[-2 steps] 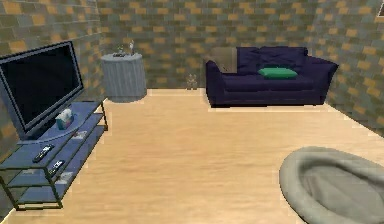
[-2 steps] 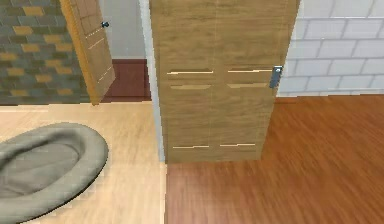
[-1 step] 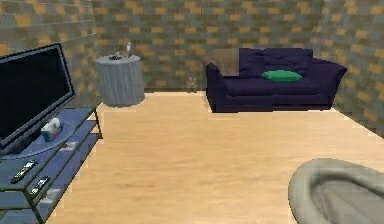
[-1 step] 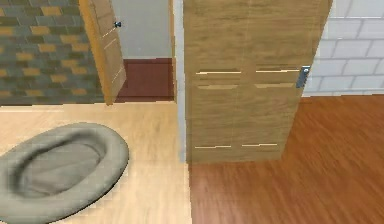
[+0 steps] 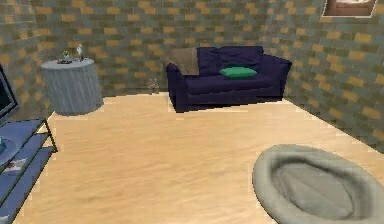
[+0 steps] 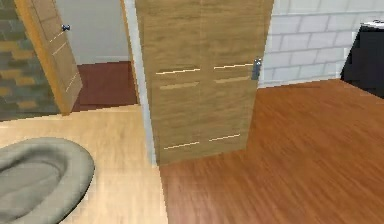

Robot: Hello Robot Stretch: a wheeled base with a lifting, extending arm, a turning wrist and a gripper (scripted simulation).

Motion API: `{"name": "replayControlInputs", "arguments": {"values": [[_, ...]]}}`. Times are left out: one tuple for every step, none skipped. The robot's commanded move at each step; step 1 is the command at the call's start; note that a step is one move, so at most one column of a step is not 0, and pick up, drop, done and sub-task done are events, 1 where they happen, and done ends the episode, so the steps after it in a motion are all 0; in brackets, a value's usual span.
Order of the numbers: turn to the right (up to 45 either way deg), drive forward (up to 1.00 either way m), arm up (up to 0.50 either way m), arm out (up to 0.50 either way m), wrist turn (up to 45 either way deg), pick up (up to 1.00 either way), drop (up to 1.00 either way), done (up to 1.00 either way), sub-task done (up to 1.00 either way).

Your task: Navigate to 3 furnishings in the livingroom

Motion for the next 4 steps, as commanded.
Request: {"name": "replayControlInputs", "arguments": {"values": [[3.0, 0.0, 0.0, 0.0, 0.0, 0.0, 0.0, 0.0, 0.0], [0.0, 0.2, 0.0, 0.0, 0.0, 0.0, 0.0, 0.0, 0.0], [-45.0, 0.0, 0.0, 0.0, 0.0, 0.0, 0.0, 0.0, 0.0], [-15.0, 0.0, 0.0, 0.0, 0.0, 0.0, 0.0, 0.0, 0.0]]}}
